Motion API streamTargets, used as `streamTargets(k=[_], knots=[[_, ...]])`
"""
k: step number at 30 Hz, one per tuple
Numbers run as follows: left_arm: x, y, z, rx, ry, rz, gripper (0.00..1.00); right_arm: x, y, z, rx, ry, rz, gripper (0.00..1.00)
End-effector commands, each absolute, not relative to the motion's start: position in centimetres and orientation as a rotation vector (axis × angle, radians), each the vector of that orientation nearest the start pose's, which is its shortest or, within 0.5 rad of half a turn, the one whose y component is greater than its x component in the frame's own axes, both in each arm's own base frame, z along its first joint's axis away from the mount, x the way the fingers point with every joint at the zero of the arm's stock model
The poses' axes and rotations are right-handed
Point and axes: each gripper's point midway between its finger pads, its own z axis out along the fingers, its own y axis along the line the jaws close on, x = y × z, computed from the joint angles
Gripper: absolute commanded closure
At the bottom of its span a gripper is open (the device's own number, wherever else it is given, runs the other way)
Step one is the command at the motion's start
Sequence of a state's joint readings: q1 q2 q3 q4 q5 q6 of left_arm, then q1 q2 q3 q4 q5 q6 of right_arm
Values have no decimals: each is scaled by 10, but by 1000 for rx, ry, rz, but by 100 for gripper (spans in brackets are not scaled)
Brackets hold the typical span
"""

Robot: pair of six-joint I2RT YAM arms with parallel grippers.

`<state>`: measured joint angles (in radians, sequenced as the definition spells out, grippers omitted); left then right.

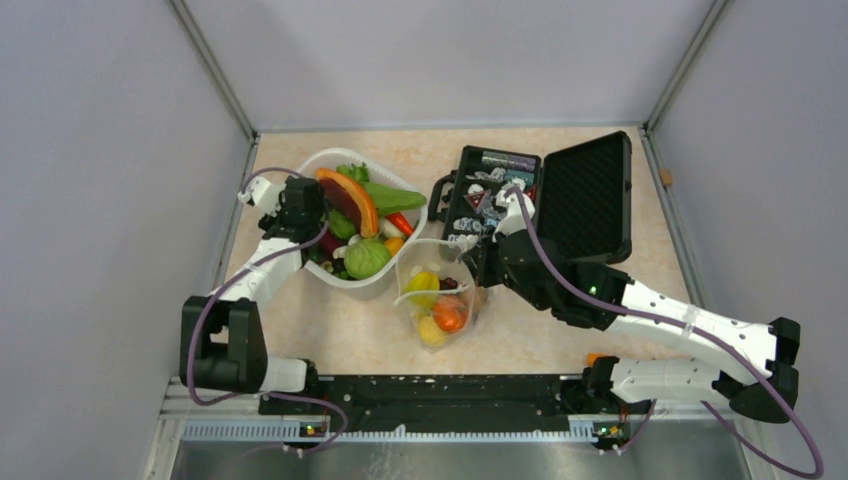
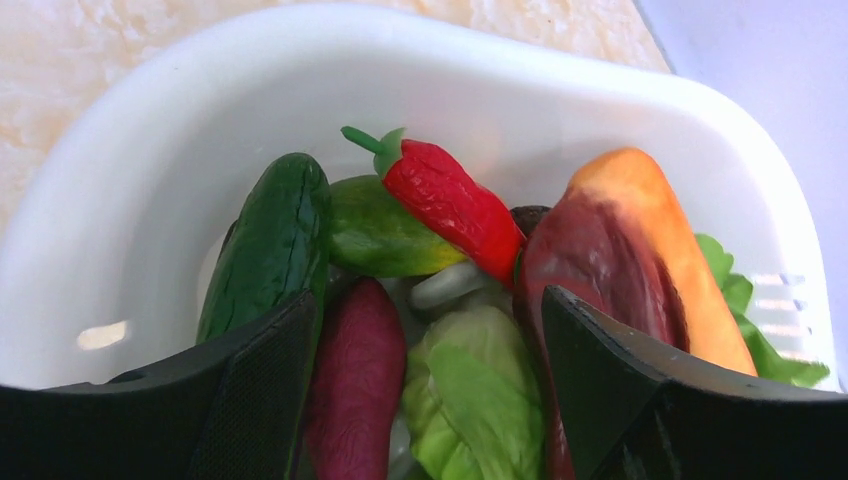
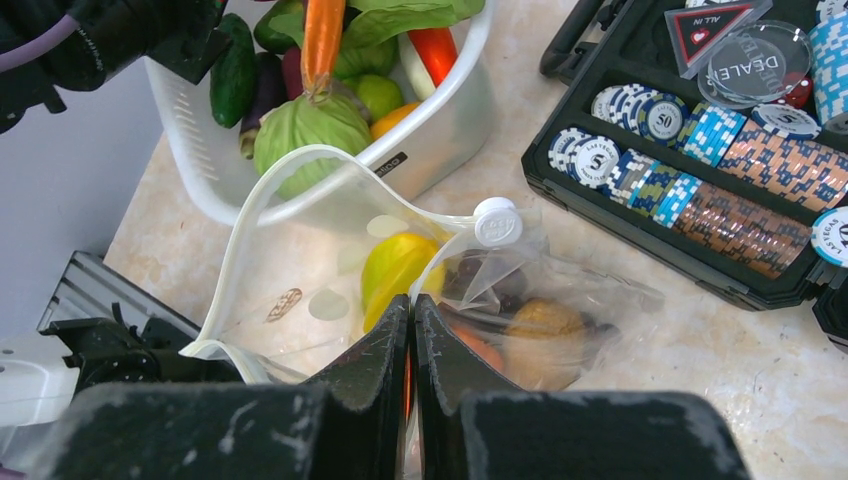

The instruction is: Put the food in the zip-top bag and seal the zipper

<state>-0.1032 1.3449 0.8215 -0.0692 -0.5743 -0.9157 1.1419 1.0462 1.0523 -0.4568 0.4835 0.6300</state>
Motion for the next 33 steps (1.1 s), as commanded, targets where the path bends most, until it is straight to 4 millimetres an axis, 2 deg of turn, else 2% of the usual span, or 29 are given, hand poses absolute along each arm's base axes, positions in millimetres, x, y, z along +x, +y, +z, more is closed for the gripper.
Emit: streamTargets(k=[1, 8, 17, 20, 23, 25, 26, 28, 33], knots=[[415, 40, 164, -1224, 1596, -50, 18, 196, 277, 284, -168, 1970, 701, 96], [425, 54, 146, -1336, 1585, -94, 27, 196, 279, 284, -172, 1969, 706, 96], [438, 49, 129, -1356, 1643, -105, 31, 196, 279, 285, -170, 1969, 706, 96], [441, 57, 122, -1380, 1648, -109, 31, 196, 278, 284, -172, 1972, 704, 96], [447, 56, 121, -1355, 1648, -126, 29, 195, 278, 285, -172, 1969, 707, 96], [453, 56, 124, -1328, 1636, -140, 31, 195, 278, 286, -173, 1969, 711, 96], [455, 56, 124, -1322, 1632, -145, 32, 195, 278, 285, -174, 1970, 709, 96], [458, 55, 120, -1322, 1648, -159, 46, 195, 278, 285, -170, 1972, 710, 96], [457, 53, 114, -1331, 1666, -174, 67, 194, 278, 285, -171, 1972, 717, 96]])
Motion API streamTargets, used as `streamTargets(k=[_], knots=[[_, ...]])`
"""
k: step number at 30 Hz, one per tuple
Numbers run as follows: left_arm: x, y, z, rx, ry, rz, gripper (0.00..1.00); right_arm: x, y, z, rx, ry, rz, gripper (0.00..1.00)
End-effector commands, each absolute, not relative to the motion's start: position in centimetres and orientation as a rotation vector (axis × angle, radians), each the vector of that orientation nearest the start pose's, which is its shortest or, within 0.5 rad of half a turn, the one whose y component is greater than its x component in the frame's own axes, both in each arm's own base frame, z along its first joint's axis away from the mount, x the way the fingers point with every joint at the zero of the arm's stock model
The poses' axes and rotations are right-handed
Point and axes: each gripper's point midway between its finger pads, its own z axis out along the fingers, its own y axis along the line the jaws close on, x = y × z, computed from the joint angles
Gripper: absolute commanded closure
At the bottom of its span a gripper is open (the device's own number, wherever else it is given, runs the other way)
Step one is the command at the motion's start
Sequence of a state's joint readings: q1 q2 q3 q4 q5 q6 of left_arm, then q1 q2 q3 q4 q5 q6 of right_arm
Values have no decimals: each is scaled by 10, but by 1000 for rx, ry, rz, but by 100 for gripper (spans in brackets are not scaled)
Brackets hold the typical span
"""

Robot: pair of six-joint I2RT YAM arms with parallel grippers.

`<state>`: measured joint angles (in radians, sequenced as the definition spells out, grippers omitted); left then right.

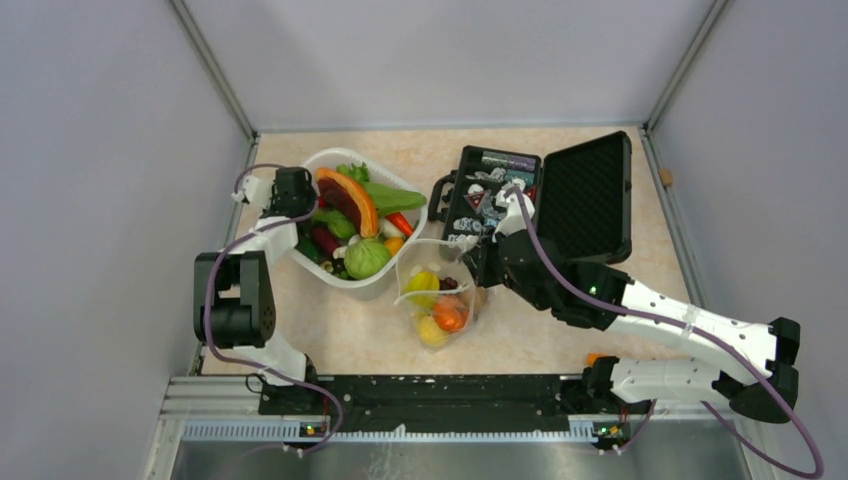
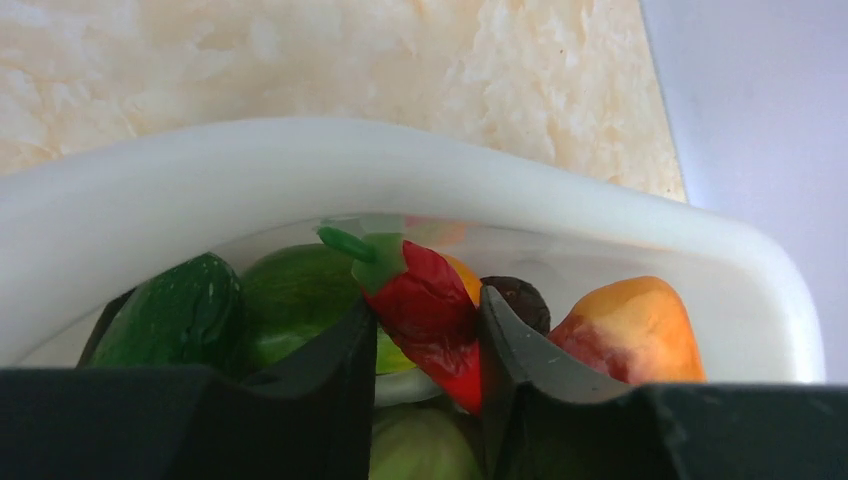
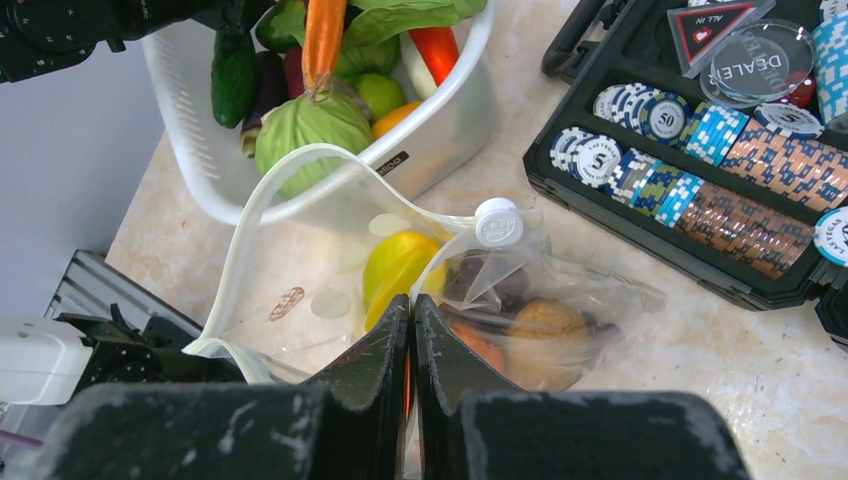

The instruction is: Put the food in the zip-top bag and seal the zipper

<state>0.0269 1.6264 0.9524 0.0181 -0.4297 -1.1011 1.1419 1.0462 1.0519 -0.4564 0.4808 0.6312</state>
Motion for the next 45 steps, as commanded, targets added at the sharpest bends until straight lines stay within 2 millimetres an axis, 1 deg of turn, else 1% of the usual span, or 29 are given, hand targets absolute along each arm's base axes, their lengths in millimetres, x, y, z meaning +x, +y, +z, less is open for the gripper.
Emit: streamTargets(k=[1, 3, 7, 16, 20, 23, 25, 27, 29, 32, 34, 35, 38, 40, 41, 44, 45], knots=[[456, 52, 117, -1321, 1663, -184, 69, 194, 278, 285, -173, 1971, 717, 96], [456, 49, 125, -1275, 1670, -202, 76, 194, 278, 285, -170, 1972, 716, 96], [446, 49, 148, -1226, 1649, -207, 80, 194, 278, 285, -169, 1973, 720, 96], [399, 64, 193, -1134, 1561, -121, 80, 194, 280, 284, -161, 1971, 727, 96], [382, 68, 208, -1094, 1545, -84, 78, 194, 282, 284, -166, 1973, 733, 96], [366, 78, 208, -1091, 1556, 3, 78, 194, 282, 285, -167, 1971, 737, 96], [358, 81, 213, -1097, 1542, 25, 78, 193, 283, 285, -166, 1971, 739, 96], [354, 79, 225, -1079, 1517, -2, 80, 194, 283, 285, -164, 1970, 740, 96], [353, 72, 242, -1041, 1489, -64, 80, 194, 284, 285, -163, 1970, 743, 96], [354, 53, 272, -939, 1468, -192, 79, 194, 285, 285, -166, 1970, 747, 96], [353, 43, 287, -884, 1462, -255, 79, 194, 286, 284, -165, 1972, 748, 96], [354, 37, 298, -846, 1448, -291, 79, 194, 286, 284, -165, 1971, 750, 96], [352, 13, 324, -732, 1448, -417, 80, 194, 287, 285, -167, 1970, 751, 96], [348, -8, 338, -647, 1451, -525, 80, 194, 286, 285, -165, 1970, 746, 96], [345, -23, 344, -584, 1459, -600, 81, 195, 286, 285, -163, 1970, 745, 96], [328, -66, 363, -378, 1467, -798, 82, 195, 286, 285, -162, 1968, 745, 96], [322, -76, 367, -328, 1468, -842, 82, 195, 286, 285, -163, 1968, 745, 96]])
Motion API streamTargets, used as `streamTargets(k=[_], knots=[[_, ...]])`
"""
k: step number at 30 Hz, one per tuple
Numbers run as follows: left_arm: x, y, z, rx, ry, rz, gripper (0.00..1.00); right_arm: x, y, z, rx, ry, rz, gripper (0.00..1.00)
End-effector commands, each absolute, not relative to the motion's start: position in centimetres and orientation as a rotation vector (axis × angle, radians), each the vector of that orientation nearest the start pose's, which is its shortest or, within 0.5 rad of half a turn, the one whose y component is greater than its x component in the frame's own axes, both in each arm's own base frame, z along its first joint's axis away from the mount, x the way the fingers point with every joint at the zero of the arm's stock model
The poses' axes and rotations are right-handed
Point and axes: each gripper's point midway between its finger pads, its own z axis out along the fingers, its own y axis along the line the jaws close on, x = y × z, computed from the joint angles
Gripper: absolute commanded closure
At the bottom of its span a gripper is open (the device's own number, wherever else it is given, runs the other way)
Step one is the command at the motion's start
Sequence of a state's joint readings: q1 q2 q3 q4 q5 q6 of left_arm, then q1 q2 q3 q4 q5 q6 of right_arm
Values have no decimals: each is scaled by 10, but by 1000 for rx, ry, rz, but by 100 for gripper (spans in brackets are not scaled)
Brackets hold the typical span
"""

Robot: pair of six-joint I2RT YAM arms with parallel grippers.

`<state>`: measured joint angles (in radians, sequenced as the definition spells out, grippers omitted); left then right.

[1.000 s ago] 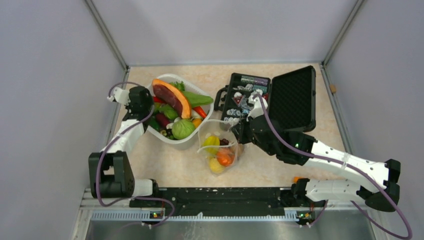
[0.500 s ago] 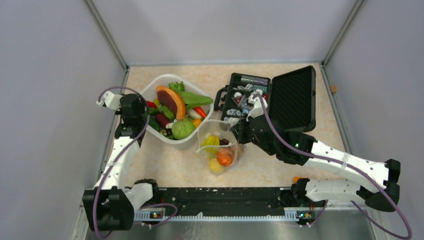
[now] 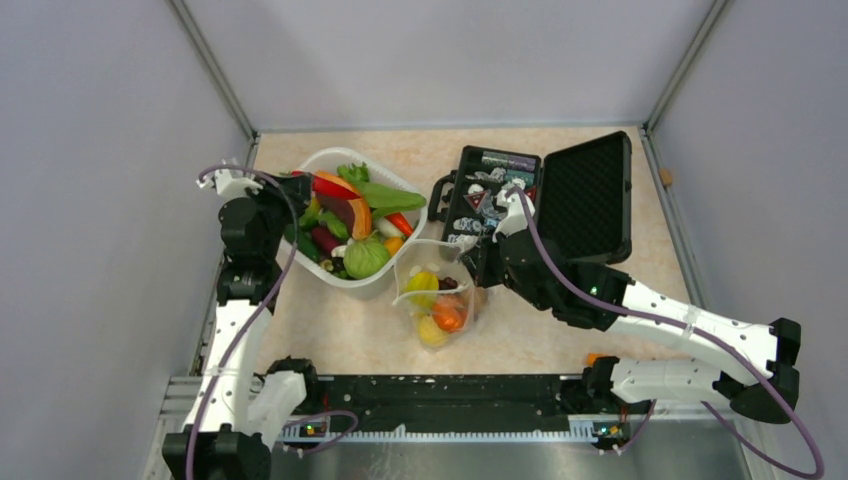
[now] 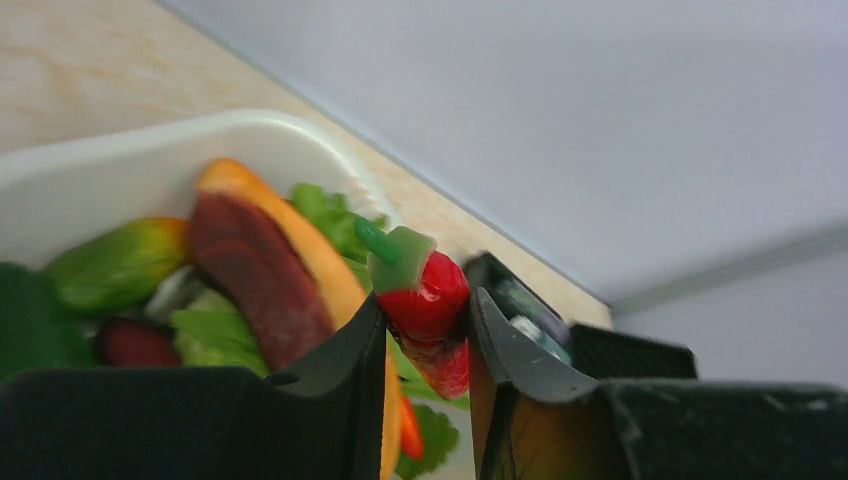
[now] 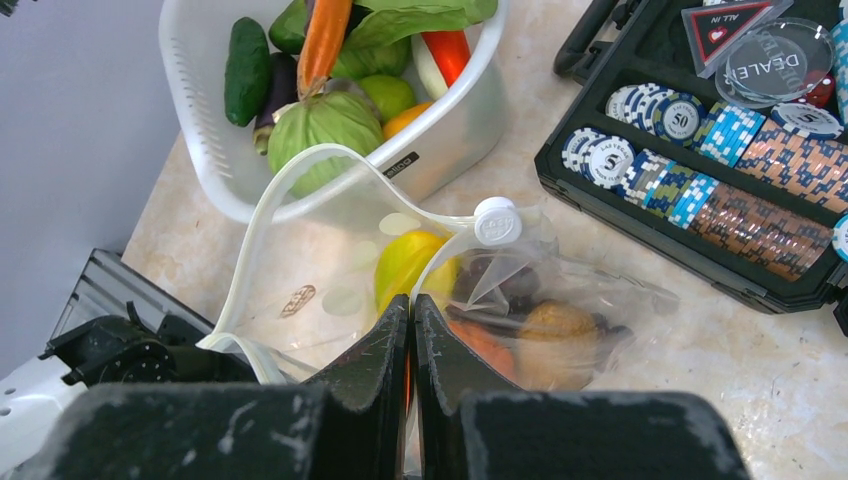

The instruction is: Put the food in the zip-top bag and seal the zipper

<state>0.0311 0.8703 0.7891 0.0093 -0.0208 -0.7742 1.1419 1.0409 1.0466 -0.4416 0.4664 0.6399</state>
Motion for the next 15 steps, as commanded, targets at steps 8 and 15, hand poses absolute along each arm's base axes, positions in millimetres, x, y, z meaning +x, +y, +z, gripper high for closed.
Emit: streamTargets(k=[8, 15], knots=[[270, -110, 383, -166, 1391, -1056, 86, 195, 289, 285, -166, 1967, 752, 96], [238, -137, 361, -134, 1422, -1205, 86, 195, 292, 286, -172, 1967, 758, 96]])
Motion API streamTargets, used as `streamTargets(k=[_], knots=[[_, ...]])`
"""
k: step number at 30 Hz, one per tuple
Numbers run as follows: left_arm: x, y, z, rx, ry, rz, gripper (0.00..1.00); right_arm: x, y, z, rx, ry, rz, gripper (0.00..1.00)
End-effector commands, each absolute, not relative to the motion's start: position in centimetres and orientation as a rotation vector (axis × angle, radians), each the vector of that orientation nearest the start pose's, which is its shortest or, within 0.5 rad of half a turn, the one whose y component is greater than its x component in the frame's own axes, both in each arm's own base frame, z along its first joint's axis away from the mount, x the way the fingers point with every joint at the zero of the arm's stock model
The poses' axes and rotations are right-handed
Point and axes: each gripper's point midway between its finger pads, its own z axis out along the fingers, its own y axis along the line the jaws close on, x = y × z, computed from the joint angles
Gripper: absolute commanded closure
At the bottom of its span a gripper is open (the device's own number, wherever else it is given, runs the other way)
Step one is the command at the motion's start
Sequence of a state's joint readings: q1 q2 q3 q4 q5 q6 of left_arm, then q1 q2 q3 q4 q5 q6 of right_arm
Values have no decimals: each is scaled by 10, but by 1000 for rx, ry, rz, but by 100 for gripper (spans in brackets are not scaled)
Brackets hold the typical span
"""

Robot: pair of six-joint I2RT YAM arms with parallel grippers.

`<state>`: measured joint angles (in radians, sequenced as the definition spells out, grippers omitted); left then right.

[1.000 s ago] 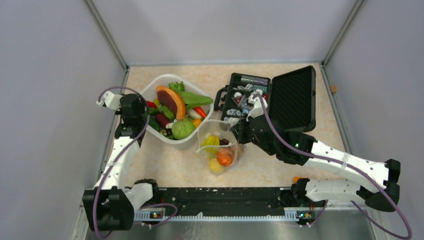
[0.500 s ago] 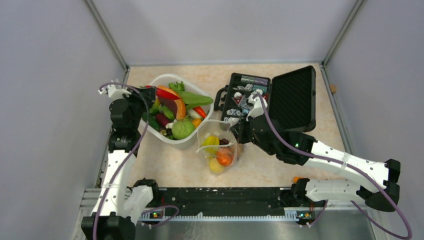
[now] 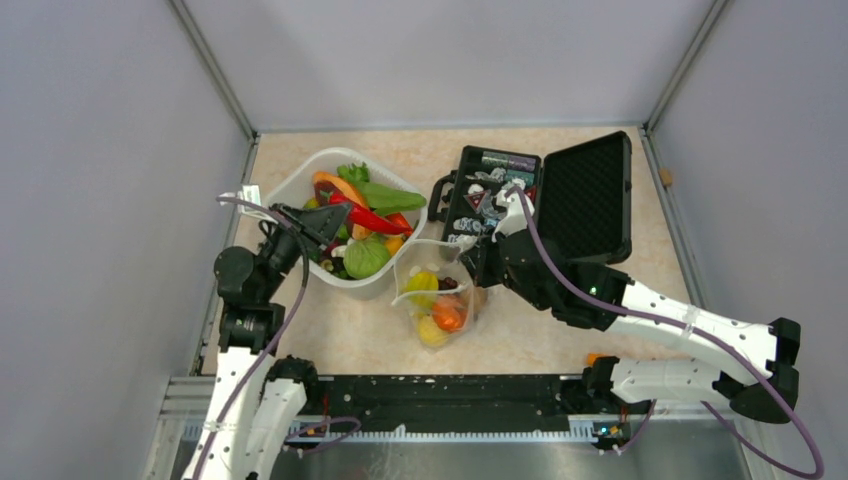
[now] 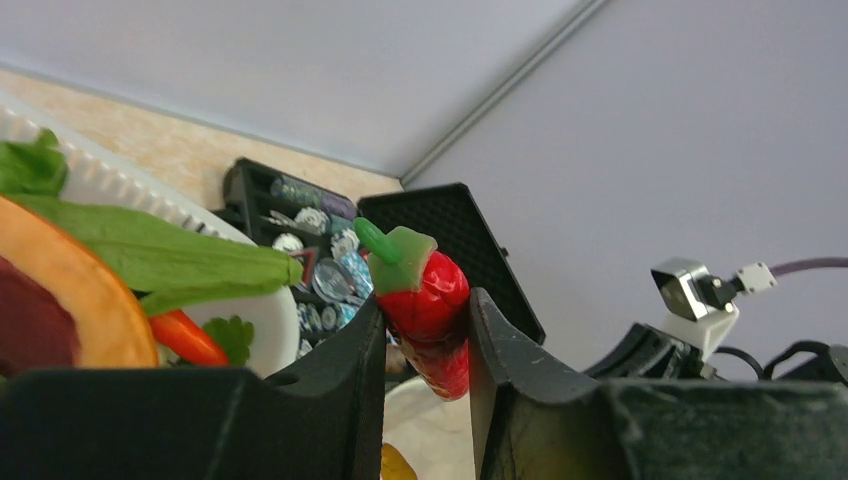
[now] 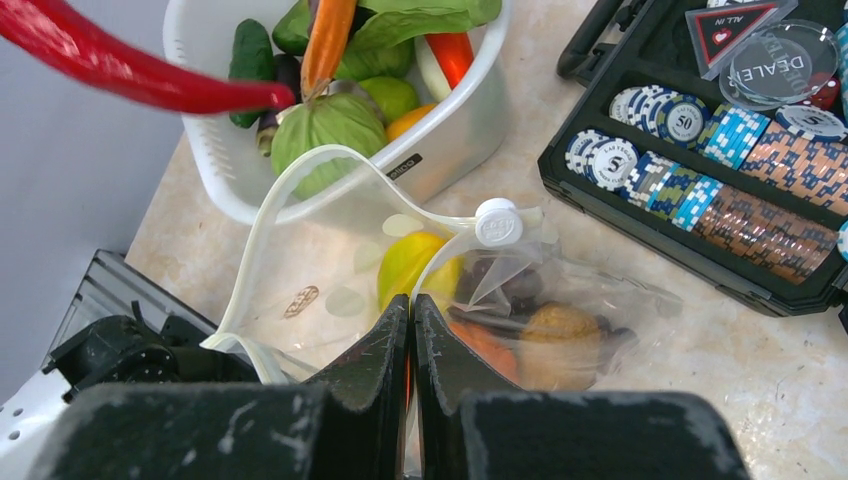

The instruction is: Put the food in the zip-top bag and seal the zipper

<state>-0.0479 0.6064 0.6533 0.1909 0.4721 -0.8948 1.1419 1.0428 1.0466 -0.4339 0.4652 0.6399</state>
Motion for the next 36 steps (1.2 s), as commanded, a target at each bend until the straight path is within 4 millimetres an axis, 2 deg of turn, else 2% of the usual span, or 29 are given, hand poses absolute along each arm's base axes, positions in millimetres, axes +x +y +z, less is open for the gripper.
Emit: streamTargets(k=[1, 6, 12, 14, 20, 25, 32, 36], knots=[[235, -140, 359, -128, 1423, -1222, 87, 195, 293, 286, -176, 1969, 759, 96], [225, -157, 352, -44, 1442, -1263, 87, 195, 295, 287, -178, 1970, 767, 96], [210, -192, 344, 157, 1441, -1288, 90, 194, 295, 289, -173, 1968, 775, 96], [210, -200, 339, 188, 1460, -1284, 90, 194, 294, 288, -169, 1969, 774, 96], [224, -209, 313, 177, 1526, -1204, 90, 193, 291, 291, -160, 1961, 785, 97], [227, -221, 305, 148, 1527, -1207, 92, 193, 289, 291, -149, 1959, 787, 96], [225, -243, 285, 156, 1538, -1169, 86, 193, 289, 291, -150, 1960, 784, 96], [222, -251, 269, 158, 1555, -1134, 78, 193, 288, 291, -149, 1960, 779, 97]])
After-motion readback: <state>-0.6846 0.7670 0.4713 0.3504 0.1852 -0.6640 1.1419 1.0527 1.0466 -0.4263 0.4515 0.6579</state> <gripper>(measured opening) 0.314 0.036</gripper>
